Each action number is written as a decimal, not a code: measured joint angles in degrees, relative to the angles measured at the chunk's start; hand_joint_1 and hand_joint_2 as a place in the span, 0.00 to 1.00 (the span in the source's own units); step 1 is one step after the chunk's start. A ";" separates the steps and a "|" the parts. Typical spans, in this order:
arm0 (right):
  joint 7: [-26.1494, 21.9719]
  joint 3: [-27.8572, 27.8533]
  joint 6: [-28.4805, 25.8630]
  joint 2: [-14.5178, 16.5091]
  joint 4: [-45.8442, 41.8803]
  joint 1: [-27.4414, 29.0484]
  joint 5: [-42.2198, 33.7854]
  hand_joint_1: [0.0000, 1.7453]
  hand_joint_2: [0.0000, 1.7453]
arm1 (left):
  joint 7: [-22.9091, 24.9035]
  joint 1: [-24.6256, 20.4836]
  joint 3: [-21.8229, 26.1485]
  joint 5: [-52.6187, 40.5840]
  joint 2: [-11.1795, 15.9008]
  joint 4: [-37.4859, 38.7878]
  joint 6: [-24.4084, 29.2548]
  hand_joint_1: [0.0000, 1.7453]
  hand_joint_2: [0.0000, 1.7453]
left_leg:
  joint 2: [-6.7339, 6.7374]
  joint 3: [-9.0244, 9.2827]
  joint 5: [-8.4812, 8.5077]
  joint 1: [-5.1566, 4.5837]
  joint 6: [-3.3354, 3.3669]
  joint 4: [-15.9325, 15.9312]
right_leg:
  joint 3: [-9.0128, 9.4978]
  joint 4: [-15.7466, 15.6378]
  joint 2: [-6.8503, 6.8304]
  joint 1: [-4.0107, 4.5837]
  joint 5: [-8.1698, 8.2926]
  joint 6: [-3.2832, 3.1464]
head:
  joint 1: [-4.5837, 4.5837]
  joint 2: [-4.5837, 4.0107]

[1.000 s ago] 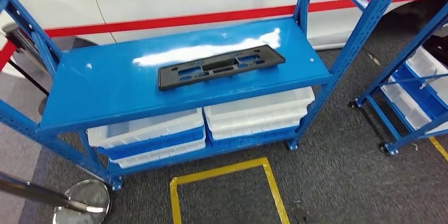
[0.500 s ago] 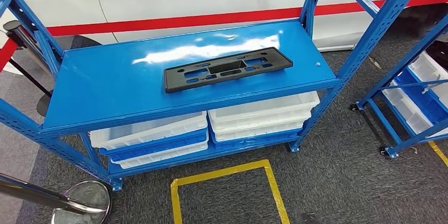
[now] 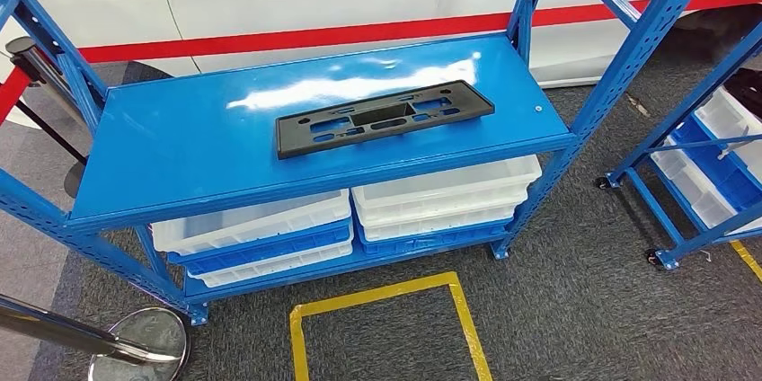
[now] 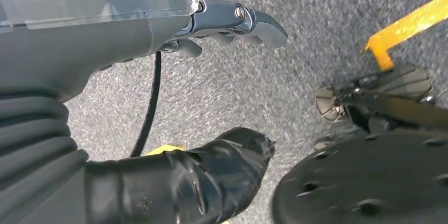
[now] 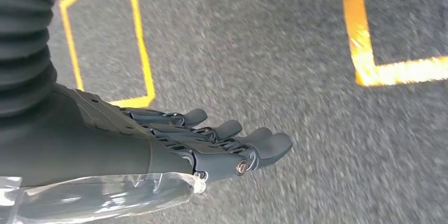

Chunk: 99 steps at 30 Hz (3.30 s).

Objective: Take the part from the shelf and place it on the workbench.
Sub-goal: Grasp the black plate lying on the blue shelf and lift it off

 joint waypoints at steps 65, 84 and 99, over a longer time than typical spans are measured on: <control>-6.66 17.70 33.97 -4.30 -86.59 15.81 -29.13 0.00 1.00 | -16.26 7.96 -4.82 2.92 0.04 8.56 -4.55 0.00 0.00 | -0.18 0.06 -0.03 -0.07 -0.01 -0.04 | 0.14 0.00 -0.14 0.03 -0.09 0.02 | 0.00 0.00; -1.21 47.47 16.89 -17.23 -88.17 8.47 -9.26 0.00 1.00 | -16.76 8.01 -6.69 1.69 0.86 9.04 -4.40 0.00 0.00 | -0.18 0.07 -0.03 -0.06 -0.02 -0.04 | 0.14 0.00 -0.16 0.03 -0.09 0.02 | 0.00 0.00; 3.33 68.14 2.60 -26.21 -86.77 1.87 8.66 0.00 1.00 | -16.98 7.76 -7.90 0.13 1.79 9.38 -4.22 0.00 0.00 | -0.17 0.08 -0.03 -0.06 -0.02 -0.04 | 0.14 0.00 -0.15 0.03 -0.09 0.02 | 0.00 0.00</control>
